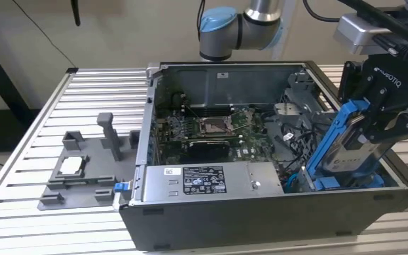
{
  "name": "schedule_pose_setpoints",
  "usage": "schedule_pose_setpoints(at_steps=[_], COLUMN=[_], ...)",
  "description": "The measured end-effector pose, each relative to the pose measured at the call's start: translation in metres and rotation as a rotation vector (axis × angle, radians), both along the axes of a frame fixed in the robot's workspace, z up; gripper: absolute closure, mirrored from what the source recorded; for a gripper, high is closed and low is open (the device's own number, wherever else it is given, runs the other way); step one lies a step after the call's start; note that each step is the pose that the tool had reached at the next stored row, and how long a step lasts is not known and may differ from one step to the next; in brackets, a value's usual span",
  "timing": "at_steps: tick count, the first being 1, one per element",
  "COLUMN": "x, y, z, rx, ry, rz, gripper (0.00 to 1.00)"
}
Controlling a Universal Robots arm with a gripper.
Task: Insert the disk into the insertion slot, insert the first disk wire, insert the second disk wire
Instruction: 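Insert the disk into the insertion slot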
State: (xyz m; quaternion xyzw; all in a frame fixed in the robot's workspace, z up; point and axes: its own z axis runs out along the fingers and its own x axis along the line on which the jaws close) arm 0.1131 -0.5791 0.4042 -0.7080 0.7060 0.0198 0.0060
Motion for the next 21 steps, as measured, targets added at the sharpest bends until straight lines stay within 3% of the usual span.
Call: schedule_pose_setpoints(at_steps=[18, 21], x=[0.0002, 0.0001], y=[0.0, 0.0], z=[-0.0317, -0.034], rx=[0.0025, 0.0024], ry=[-0.0001, 0.0], rz=[0.001, 0.001], gripper=[0.67, 0.67])
